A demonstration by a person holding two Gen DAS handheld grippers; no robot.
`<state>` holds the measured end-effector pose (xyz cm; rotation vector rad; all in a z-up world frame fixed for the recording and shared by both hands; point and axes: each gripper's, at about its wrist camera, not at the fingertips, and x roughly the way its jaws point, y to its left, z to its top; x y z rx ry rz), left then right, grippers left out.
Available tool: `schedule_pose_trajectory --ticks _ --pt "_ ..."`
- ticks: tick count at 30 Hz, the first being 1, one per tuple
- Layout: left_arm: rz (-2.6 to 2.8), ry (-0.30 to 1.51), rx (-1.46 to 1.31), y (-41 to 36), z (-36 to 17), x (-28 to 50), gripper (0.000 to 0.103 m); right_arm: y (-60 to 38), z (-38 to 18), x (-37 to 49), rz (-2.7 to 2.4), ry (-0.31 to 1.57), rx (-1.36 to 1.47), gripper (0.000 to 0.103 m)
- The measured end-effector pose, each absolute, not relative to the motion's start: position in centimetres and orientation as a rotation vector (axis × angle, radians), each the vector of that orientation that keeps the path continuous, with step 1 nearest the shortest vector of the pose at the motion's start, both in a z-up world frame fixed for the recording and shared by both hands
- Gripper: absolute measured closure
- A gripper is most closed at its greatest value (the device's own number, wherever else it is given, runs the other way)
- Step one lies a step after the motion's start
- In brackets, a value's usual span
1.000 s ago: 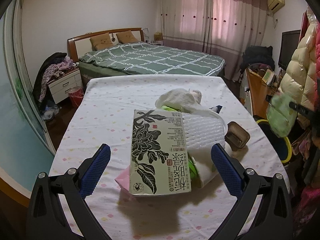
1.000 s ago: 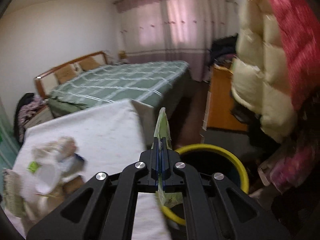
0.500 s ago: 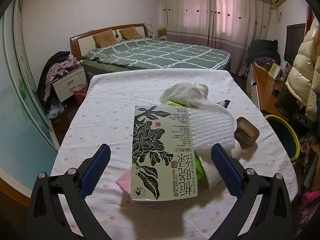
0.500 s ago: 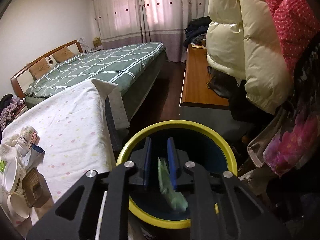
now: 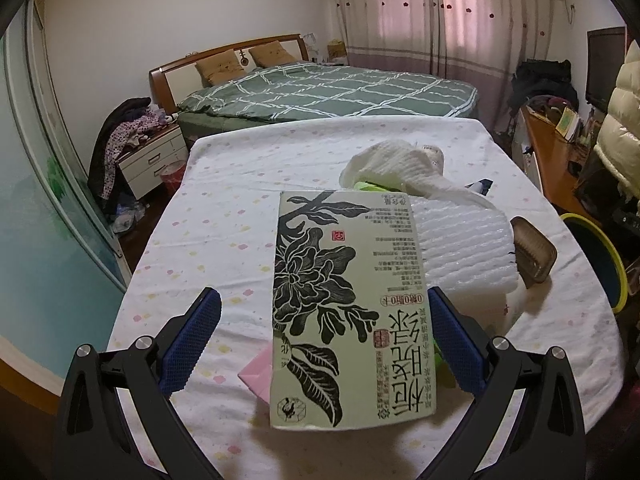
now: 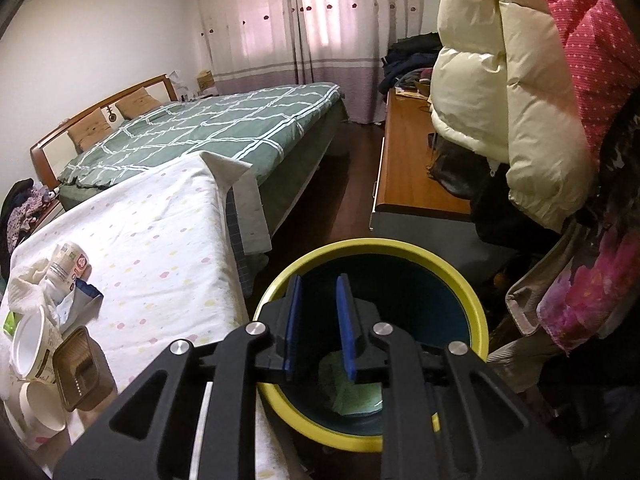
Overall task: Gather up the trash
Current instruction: 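Carry the green bag over the yellow bin and open the right gripper, then grasp the tissue box with the left gripper and carry it to the bin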
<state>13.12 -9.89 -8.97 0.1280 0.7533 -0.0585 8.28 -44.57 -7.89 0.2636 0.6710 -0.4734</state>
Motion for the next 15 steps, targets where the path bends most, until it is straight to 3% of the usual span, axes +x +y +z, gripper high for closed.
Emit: schedule_pose_trajectory --ticks 4,8,15 --pt "-0.063 0.751 0.132 -10.05 -9.14 13.44 0.013 -44.66 -8.18 8.34 -0.469 0.678 0.269 0.085" --pt "-0.074 0.757 0.117 -10.09 -9.29 13.54 0.031 -44.81 -8.48 8.17 -0.464 0.681 0.274 0.085" --pt "-0.081 0.718 0.114 -10.11 -8.38 12.87 0.032 -44.83 -8.52 7.67 -0.46 0.678 0.279 0.085"
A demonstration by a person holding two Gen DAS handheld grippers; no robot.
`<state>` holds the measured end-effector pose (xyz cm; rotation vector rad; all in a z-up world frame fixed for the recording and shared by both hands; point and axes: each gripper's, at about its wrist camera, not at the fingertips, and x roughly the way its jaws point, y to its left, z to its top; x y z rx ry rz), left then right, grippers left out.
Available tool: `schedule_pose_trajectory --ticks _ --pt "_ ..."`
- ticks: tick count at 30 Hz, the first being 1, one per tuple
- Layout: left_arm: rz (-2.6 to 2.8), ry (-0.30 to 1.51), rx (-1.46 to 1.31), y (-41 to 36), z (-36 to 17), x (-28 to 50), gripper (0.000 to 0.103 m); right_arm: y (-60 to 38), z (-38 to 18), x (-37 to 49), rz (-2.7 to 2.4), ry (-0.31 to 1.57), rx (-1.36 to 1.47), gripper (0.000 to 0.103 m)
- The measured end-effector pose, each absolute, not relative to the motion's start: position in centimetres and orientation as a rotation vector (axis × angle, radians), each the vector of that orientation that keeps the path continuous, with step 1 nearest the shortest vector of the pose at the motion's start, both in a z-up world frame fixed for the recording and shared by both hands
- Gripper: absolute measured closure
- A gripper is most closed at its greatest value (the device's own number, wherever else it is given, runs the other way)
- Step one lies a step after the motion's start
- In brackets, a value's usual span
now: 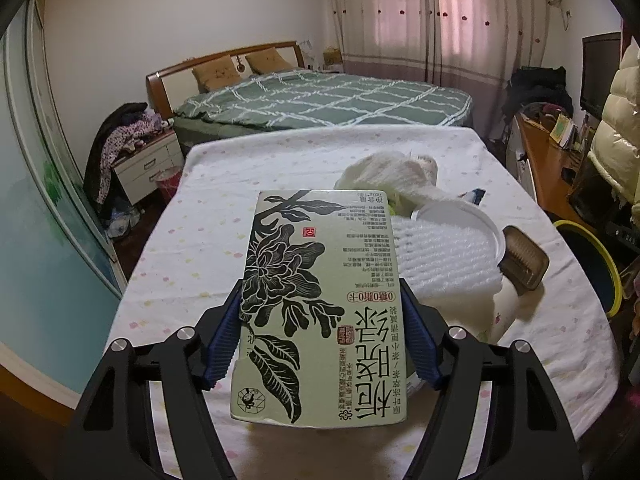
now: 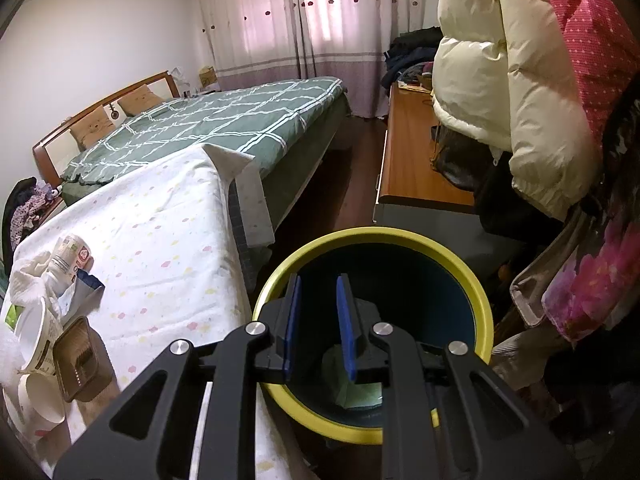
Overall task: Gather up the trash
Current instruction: 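Grasp the tissue box with the left gripper and carry it to the bin, then release the tissue box into the bin and return the left gripper to the table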
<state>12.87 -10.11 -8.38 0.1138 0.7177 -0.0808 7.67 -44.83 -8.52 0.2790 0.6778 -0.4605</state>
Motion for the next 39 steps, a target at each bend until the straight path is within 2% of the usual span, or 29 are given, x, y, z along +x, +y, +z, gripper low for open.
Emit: schedule_pose_trajectory --ticks 9,18,26,39 --pt "-0.148 0.63 0.14 -12.6 -4.8 11.7 0.032 -45.4 -7.6 5.5 -0.472 0.646 0.289 0.085" --pt "-0.344 0.632 0.182 -21.4 -4.0 12.7 0.032 -48.2 -7.0 0.9 -0.546 0.626 0.293 0.085" --pt "-0.537 0.674 0.242 -34.2 -5.6 13.8 0.032 -51.3 -7.5 -2.7 -0.594 0.628 0.321 0.085" --pt "-0.659 0.801 0.328 -49.5 -10.7 16.2 0.032 -55.0 -9.8 -5.6 -0.618 0.654 0.382 0.085"
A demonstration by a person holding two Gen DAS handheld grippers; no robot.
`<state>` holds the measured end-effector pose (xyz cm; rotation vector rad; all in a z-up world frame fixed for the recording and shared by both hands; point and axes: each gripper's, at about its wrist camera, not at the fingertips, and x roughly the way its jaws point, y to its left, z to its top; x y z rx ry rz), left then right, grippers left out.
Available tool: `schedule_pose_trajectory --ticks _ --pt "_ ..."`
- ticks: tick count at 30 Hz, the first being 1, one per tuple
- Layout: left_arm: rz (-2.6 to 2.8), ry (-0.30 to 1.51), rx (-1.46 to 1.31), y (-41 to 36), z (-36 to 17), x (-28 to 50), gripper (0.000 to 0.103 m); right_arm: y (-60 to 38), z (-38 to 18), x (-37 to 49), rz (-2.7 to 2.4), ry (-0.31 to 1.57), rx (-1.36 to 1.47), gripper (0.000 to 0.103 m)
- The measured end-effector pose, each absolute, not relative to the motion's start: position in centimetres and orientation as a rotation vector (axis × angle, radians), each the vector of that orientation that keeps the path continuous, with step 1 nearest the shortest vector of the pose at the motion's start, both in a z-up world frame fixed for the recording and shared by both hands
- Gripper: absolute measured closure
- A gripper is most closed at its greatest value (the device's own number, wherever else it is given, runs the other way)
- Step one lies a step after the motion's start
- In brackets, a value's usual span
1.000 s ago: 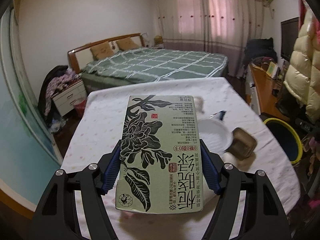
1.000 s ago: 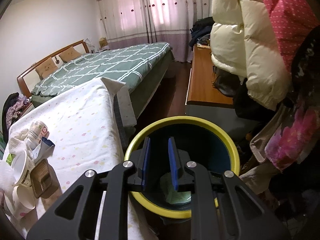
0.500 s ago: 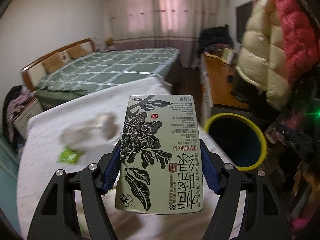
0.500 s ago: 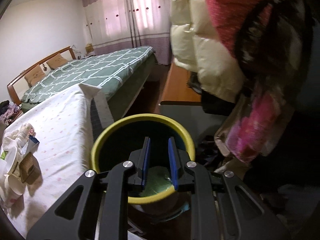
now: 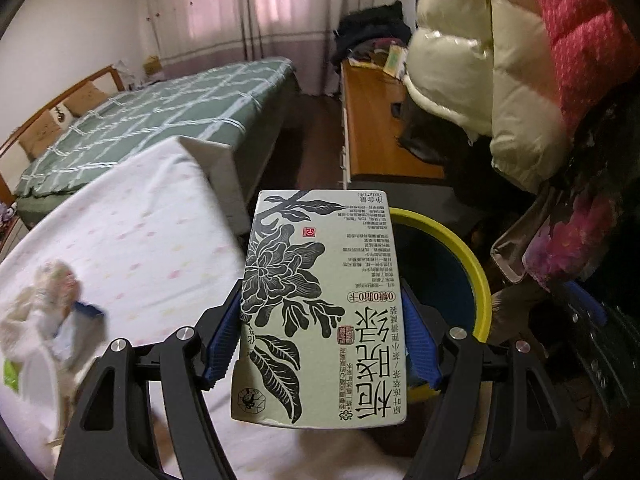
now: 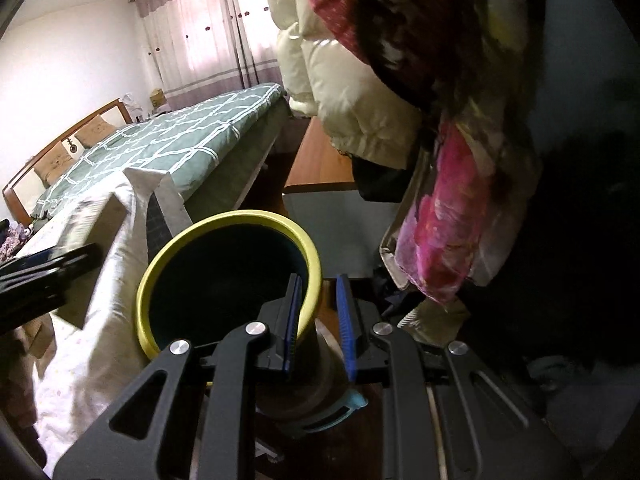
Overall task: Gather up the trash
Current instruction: 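Release the tissue box into the bin and return the left gripper to the table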
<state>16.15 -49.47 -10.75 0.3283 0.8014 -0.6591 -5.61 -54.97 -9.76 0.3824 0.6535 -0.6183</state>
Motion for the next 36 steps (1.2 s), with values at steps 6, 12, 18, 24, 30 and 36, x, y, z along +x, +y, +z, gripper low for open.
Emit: schedule_pose_trajectory --ticks 6,12,18,24,30,36 --pt "-0.655 0.821 0.347 -52.1 -12.4 16.9 0.031 -55.8 -9.9 -6.0 -0.632 0.654 0.404 0.085" --pt "-0.639 0.783 0.322 -51.0 -10.8 16.7 0.02 -55.6 -9.9 -6.2 -0.631 0.651 0.408 0.082" --pt "-0.632 0.722 0.237 -45.4 -6.7 15.0 0.013 -54.0 -9.8 -5.2 -0.591 0.663 0.398 0.079" --pt "-0.56 0.645 0.159 -36.0 -2.6 13.1 0.009 -50.4 -9.8 -2.7 -0.502 0.689 0.363 0.079" --pt "-0.372 0.603 0.08 -24.4 -0.6 12.3 0.008 -45.3 -9.0 0.3 -0.379 0.699 0.318 0.077" --pt "-0.155 0.591 -0.001 -13.6 -0.6 11.8 0.008 -38.4 -7.7 3.7 -0.213 0.707 0.259 0.076"
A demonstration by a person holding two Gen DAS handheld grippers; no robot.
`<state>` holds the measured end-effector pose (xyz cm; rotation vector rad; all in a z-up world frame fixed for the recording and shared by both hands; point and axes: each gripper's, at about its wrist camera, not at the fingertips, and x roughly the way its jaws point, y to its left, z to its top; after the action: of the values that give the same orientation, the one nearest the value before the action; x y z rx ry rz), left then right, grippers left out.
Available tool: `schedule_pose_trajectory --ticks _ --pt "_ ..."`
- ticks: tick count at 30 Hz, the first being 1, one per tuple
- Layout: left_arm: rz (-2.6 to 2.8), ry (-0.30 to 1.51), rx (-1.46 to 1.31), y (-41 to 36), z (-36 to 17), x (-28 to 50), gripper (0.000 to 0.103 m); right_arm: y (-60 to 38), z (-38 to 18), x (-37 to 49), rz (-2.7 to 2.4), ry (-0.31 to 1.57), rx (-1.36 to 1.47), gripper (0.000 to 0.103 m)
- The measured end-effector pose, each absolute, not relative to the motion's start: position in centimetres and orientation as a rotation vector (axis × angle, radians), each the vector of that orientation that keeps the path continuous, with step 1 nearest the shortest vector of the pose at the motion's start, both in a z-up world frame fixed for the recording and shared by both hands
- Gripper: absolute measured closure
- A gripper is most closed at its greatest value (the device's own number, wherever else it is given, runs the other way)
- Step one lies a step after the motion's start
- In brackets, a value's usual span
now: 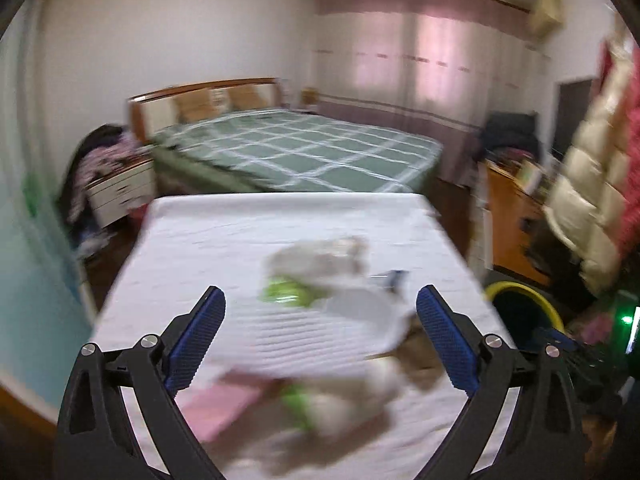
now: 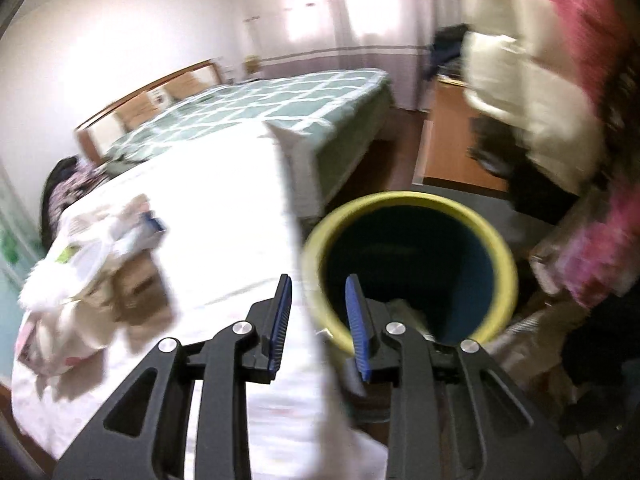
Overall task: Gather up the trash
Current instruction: 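Release the tissue box into the bin and return the left gripper to the table, then grasp the white foam net with the right gripper and lift it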
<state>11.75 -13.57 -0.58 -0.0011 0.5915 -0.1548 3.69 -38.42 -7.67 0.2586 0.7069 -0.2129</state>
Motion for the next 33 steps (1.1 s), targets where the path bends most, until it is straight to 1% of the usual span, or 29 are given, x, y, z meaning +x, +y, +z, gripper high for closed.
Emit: schedule_pose_trajectory --ticks 4,8,12,14,17,26,33 --pt "-0.033 0.576 -0.042 -7.2 -0.7 10.7 0.008 -32.5 -6.4 5.8 -0.069 0.709 0.207 0.074" --pt "0.033 0.556 -0.074 -2.8 -0.8 9.6 0.008 -27.5 -5.1 7.0 0.047 0.701 0.177 0.067" --pt "0.062 0.546 -0.097 -0.3 -1.2 8.8 0.008 -23.2 -4.2 8.1 0.136 0.7 0.147 0.06" --pt "0.071 0.543 -0.109 1.0 -1.4 8.5 0.008 -21.0 -3.9 8.4 0.177 0.695 0.115 0.058" --pt "0.084 0.542 -0.12 1.6 -1.6 8.4 0.008 -18.1 -3.9 8.6 0.228 0.689 0.057 0.052" --pt "0.095 0.539 -0.161 3.4 -2.2 8.2 0.008 -11.4 -5.3 9.6 0.319 0.723 -0.11 0.051" --pt "0.079 0.548 -0.17 3.5 -2.5 7.9 0.008 -9.9 -7.0 11.0 0.295 0.755 -0.193 0.048"
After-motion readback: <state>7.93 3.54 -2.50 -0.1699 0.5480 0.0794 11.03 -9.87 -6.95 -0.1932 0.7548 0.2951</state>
